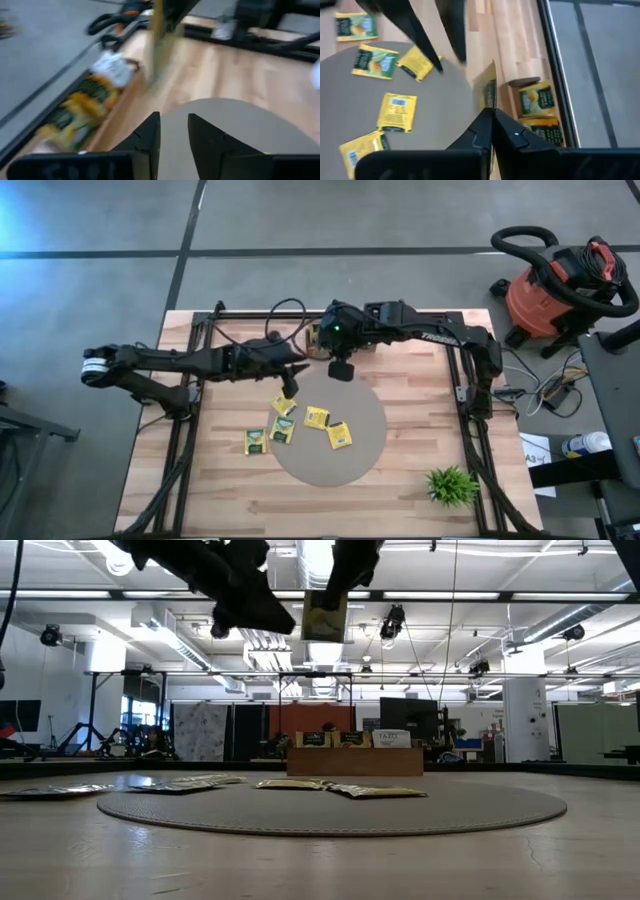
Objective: Pick & Place Tea
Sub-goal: Put the yellow tea bag into the left compartment of the wooden organizer
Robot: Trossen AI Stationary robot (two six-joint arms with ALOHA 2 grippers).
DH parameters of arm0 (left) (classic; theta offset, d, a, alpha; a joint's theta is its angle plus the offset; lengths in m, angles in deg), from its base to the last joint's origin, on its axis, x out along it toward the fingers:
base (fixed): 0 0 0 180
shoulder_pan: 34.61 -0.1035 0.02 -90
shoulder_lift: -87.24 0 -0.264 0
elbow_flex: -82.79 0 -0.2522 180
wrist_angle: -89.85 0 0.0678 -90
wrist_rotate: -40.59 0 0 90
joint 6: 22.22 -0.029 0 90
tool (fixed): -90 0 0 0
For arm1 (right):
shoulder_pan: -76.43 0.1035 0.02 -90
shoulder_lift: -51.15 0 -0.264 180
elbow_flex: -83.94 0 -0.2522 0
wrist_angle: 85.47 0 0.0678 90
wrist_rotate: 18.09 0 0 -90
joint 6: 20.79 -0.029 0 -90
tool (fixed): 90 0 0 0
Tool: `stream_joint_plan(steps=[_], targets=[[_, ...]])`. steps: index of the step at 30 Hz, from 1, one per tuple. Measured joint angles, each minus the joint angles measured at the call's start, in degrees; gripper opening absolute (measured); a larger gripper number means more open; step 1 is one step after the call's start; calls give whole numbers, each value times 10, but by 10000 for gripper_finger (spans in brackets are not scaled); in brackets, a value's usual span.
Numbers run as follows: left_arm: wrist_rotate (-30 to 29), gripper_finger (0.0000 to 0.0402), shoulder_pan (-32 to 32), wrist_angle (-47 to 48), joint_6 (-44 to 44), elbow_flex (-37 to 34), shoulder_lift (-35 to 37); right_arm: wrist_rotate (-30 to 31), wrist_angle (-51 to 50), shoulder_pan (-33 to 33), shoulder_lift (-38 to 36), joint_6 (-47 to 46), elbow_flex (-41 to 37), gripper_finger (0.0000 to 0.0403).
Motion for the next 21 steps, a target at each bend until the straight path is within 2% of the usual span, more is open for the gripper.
stream_joint_plan(steps=[3,8,13,17,21], targets=[[-43,96,1,37,20,-2,28,0,6,-17,0,0,-7,8],[-46,96,1,54,60,-30,93,-27,57,-38,0,31,-41,8],[-55,96,1,52,104,-73,173,-66,149,-70,0,67,-107,8],[-98,96,1,52,114,-110,231,-67,230,-101,0,99,-160,8],[-169,96,-6,42,106,-145,271,-76,294,-135,5,105,-200,8]])
